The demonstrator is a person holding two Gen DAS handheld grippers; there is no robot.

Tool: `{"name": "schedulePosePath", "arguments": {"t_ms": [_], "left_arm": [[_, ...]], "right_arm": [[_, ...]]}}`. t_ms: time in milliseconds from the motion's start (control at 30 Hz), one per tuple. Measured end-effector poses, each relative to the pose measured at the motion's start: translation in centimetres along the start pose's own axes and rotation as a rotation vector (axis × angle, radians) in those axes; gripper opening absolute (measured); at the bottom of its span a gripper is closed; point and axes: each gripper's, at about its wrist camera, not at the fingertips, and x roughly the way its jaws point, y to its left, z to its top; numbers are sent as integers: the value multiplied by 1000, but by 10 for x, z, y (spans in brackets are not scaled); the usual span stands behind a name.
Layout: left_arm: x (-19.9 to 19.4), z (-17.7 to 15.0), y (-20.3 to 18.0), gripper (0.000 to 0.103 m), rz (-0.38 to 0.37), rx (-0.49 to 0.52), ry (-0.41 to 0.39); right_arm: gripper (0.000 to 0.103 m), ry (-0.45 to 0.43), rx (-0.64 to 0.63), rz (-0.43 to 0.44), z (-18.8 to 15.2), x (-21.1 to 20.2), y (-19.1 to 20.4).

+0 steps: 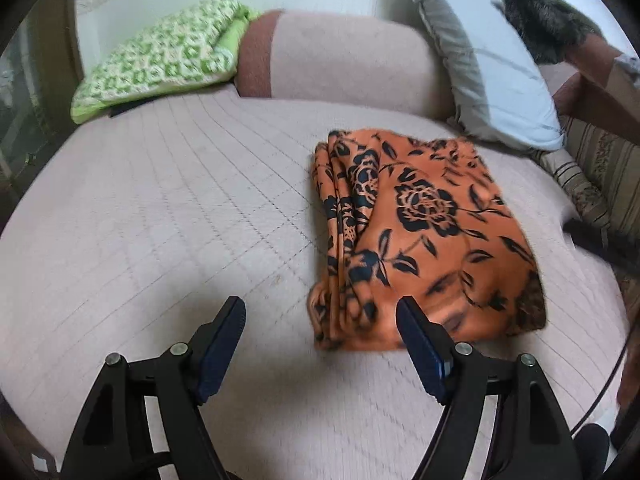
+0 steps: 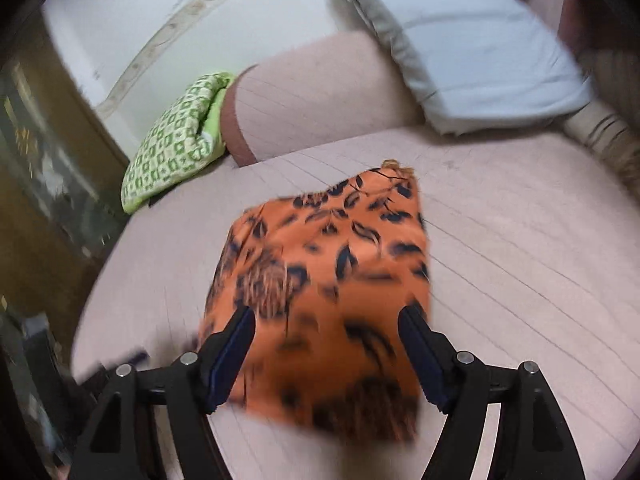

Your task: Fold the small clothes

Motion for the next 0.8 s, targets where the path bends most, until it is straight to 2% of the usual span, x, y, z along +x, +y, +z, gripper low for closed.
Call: {"name": "schedulePosePath", "arguments": {"t_ms": [67, 133, 200, 233, 300, 500, 567, 633, 800], "left_arm": [[-21, -15, -2, 84, 27, 7, -25], [-34, -26, -7, 85, 48, 6, -34], [-48, -36, -13, 85, 42, 12, -45], [-55, -38, -17, 85, 33, 15, -47], [-75, -45, -26, 85, 13, 25, -69], [-115, -52, -46, 87, 20, 69, -100], [-122, -53, -48, 88, 32, 76, -107], [-128, -52, -47, 88, 35, 73, -111], [-137, -50, -42, 88, 49, 45, -112]], "right_arm": [[77, -11, -56, -60, -33, -25, 10], [78, 7, -74, -143, -66, -43, 13], [80, 33, -68, -192, -85, -54, 15], [86, 46, -66, -215, -94, -59, 15], [87, 48, -67, -261, -105, -73, 18], [89, -6, -106, -296, -115, -112, 39], [92, -17, -116, -275, -113, -118, 45], [103, -28, -120, -264, -111, -123, 49], [103, -41, -135, -245, -107, -130, 57]]}}
